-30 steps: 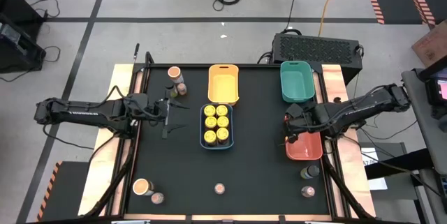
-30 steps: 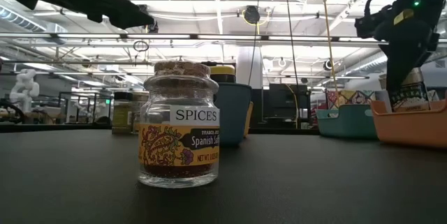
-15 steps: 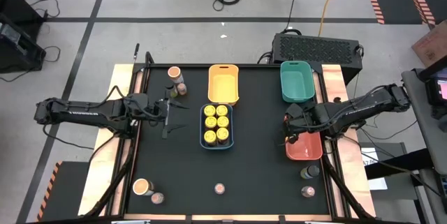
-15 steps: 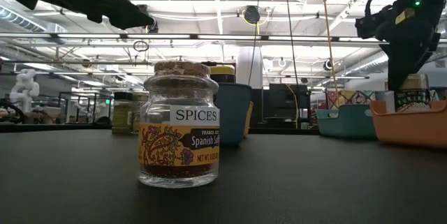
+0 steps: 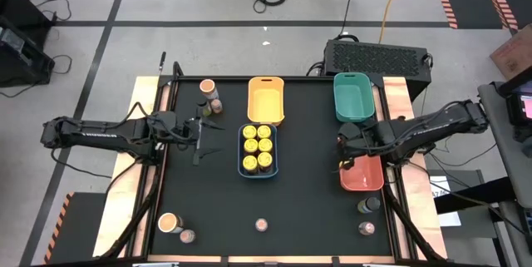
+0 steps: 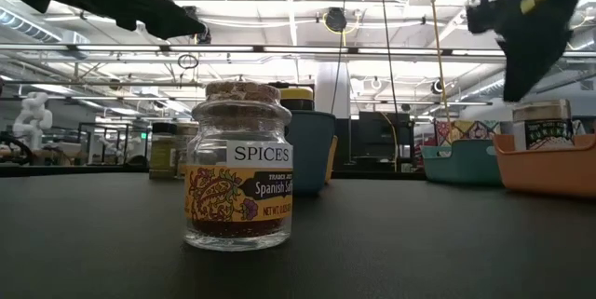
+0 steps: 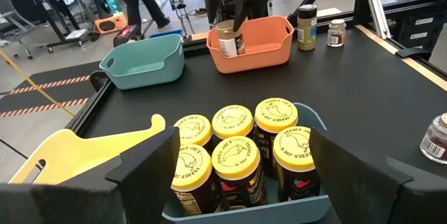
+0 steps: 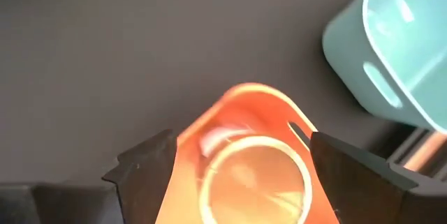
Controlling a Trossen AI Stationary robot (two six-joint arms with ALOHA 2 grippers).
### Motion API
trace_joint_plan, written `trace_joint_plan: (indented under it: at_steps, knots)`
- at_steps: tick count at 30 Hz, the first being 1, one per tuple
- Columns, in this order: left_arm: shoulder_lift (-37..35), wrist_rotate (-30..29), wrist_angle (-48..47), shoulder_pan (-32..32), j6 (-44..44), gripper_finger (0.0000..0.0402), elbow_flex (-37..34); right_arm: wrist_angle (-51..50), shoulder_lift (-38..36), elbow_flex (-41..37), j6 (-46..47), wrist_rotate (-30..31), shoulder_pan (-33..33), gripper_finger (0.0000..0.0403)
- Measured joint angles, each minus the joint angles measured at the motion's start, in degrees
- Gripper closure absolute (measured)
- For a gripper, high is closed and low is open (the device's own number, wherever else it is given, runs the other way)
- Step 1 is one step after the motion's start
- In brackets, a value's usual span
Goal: Sort spices by type
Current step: Put the gold seasoning bottle into the orange bin
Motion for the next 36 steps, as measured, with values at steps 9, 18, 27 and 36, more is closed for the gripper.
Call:
trace_joint_plan:
  at_steps: [9,18,27,36]
  knots:
    - [0.0,0.0,0.0,0.0,0.0,0.008,0.0,16.7,0.3,9.4,-7.6,-0.4,0.2,0.0081]
    - [0.0,0.0,-0.2,0.0,-0.2,0.008,0.0,45.2,11.5,14.2,-25.3,-7.5,2.9,0.0081]
    - [0.0,0.0,-0.2,0.0,-4.4,0.008,0.0,41.2,30.8,29.3,-31.8,-9.3,6.6,0.0088]
    - [-0.8,-15.5,-10.6,0.3,-12.4,0.008,6.6,36.3,37.5,34.5,-36.8,-8.2,7.7,0.0088]
